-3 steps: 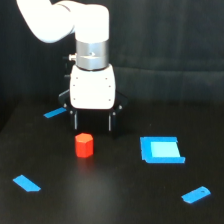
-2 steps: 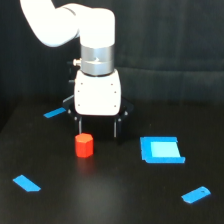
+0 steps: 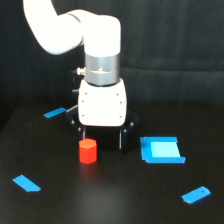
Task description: Pick up the red object from the table
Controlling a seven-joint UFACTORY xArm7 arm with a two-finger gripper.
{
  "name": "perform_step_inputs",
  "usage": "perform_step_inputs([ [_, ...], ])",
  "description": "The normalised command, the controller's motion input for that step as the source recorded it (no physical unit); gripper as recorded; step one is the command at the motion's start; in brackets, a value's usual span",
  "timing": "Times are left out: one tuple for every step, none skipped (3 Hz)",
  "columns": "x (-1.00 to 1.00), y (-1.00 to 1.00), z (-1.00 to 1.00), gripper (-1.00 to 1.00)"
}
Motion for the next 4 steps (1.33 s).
perform_step_inputs([
  [-0.10,-0.58,0.00,0.91],
  [-0.11,-0.39,0.08,0.98],
  [-0.08,-0.35,-0.10,0.98],
  [-0.11,-0.23,-0.08,0.77],
])
